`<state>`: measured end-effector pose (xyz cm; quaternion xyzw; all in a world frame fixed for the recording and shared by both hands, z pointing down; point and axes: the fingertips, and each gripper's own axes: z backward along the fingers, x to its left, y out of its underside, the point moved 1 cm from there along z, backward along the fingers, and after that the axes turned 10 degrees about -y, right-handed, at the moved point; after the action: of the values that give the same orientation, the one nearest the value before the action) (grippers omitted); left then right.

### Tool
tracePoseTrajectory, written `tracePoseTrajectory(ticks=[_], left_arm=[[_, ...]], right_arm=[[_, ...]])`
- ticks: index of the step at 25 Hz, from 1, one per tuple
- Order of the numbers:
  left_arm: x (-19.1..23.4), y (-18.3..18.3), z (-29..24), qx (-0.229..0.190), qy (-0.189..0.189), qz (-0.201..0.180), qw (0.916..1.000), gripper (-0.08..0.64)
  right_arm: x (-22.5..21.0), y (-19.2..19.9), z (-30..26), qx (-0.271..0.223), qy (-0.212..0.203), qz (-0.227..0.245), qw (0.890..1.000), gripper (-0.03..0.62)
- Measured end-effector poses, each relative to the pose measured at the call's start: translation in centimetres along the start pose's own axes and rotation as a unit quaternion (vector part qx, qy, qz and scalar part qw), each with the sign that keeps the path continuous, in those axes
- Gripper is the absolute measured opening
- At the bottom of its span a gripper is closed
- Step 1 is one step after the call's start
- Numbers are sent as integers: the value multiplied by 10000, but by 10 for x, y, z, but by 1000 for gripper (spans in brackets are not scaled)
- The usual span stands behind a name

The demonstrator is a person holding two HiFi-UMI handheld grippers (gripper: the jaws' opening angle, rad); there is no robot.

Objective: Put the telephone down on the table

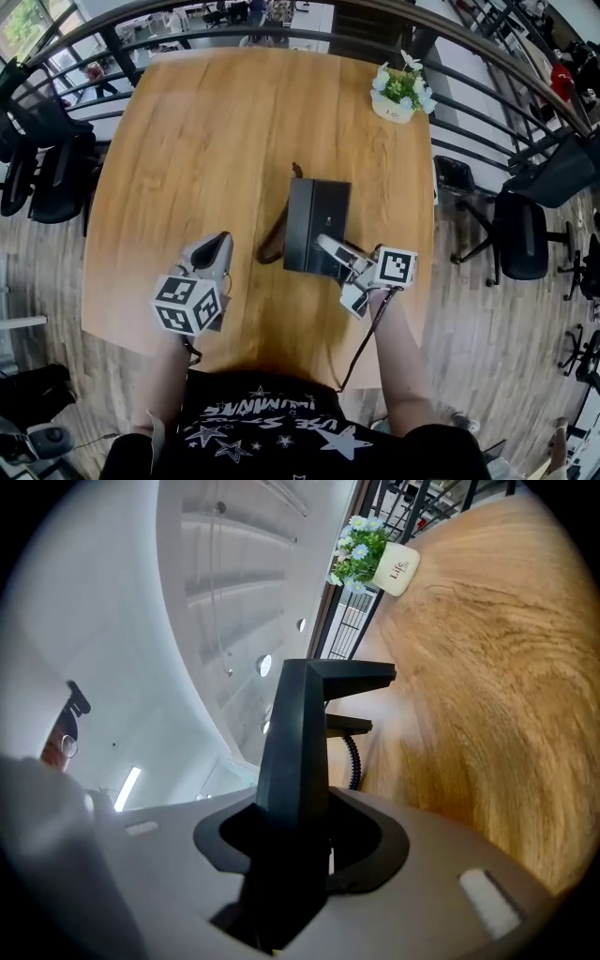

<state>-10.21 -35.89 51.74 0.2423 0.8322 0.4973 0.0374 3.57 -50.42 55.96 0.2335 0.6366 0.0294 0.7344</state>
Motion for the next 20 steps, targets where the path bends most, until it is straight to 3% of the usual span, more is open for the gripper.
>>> tracePoseTrajectory(ticks=[14, 20], left_arm=[[-6, 18, -13, 251, 33, 50, 9997, 2], [-11, 25, -14, 324, 91, 20, 9994, 2]], right_arm=[[-21, -6, 3, -20, 92, -12, 10000, 161], [-21, -4, 1, 6, 405, 163, 9990, 163]])
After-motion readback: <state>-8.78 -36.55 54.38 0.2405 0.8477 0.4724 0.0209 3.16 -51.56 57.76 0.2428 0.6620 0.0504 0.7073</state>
